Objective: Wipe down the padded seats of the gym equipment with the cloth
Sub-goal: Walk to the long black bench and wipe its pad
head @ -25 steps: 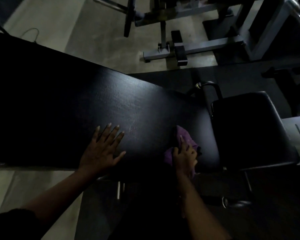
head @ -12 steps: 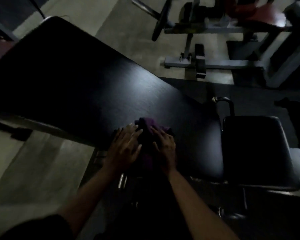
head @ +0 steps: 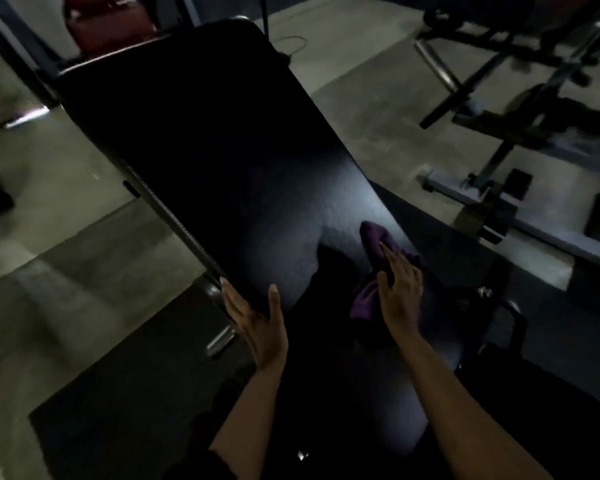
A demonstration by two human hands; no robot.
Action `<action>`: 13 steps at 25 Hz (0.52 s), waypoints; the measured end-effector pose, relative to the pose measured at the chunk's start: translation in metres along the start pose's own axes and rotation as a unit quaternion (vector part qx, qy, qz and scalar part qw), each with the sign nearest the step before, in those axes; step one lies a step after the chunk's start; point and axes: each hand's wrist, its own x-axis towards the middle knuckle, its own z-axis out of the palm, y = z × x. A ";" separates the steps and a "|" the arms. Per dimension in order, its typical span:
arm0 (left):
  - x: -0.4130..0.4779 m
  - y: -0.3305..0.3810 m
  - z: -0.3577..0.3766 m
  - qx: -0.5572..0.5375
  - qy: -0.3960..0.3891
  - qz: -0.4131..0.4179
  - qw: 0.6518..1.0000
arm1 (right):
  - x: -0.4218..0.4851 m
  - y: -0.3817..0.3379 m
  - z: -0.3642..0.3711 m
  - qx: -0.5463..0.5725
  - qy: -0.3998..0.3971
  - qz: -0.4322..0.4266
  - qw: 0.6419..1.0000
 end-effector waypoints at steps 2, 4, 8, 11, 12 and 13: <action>0.004 -0.006 0.026 -0.024 0.080 0.002 0.997 | 0.030 0.025 0.002 0.000 0.019 0.022 1.000; 0.008 -0.014 0.041 -0.051 0.139 0.035 0.988 | 0.058 0.047 0.015 -0.005 0.004 0.016 1.000; 0.010 -0.030 0.055 -0.044 0.187 0.100 0.976 | 0.080 0.053 0.054 -0.003 -0.036 0.139 0.990; 0.011 -0.030 0.056 -0.044 0.186 0.101 0.976 | 0.064 0.020 0.067 0.007 -0.001 0.124 0.992; 0.011 -0.029 0.056 -0.041 0.184 0.100 0.977 | 0.051 0.006 0.073 0.010 0.000 0.089 0.996; 0.010 -0.027 0.056 -0.036 0.186 0.099 0.977 | 0.035 -0.008 0.078 0.010 -0.008 0.048 0.999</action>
